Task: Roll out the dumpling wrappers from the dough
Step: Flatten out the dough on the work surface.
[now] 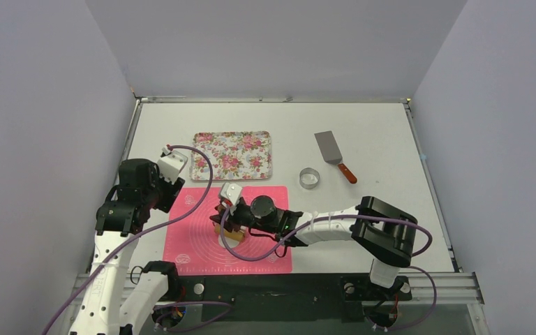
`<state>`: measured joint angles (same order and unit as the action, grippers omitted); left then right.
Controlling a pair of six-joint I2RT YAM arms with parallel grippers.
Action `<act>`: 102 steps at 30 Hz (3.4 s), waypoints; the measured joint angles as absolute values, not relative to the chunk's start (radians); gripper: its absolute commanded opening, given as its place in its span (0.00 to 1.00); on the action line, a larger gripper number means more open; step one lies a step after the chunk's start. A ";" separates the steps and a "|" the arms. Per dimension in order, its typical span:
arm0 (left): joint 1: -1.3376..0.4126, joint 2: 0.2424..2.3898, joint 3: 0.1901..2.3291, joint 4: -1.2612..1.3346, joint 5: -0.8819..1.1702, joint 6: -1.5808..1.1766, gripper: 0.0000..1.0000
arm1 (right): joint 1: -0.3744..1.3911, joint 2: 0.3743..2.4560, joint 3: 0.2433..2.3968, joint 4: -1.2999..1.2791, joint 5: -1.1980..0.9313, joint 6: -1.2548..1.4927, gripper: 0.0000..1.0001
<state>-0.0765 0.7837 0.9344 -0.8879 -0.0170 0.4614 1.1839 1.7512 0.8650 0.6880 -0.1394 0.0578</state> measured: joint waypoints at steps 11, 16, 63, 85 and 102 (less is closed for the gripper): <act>-0.076 0.784 0.934 -0.888 -0.017 0.462 0.55 | 1.118 1.769 0.869 0.699 -0.151 0.095 0.00; -0.076 0.784 0.934 -0.888 -0.017 0.466 0.55 | 1.060 1.780 0.888 0.684 -0.121 0.116 0.00; -0.076 0.789 0.934 -0.900 0.009 0.468 0.55 | 1.176 1.710 0.904 0.484 -0.279 -0.197 0.00; -0.076 0.794 0.936 -0.905 0.013 0.468 0.55 | 1.174 1.676 0.827 0.568 -0.340 -0.218 0.00; -0.076 0.787 0.936 -0.907 0.018 0.469 0.55 | 1.140 1.689 0.950 0.315 -0.532 -0.347 0.00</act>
<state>-0.0765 0.7868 0.9363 -0.9066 0.0177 0.4690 1.1397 1.6886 0.9501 0.3149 -0.5316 -0.3470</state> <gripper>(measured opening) 0.552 0.294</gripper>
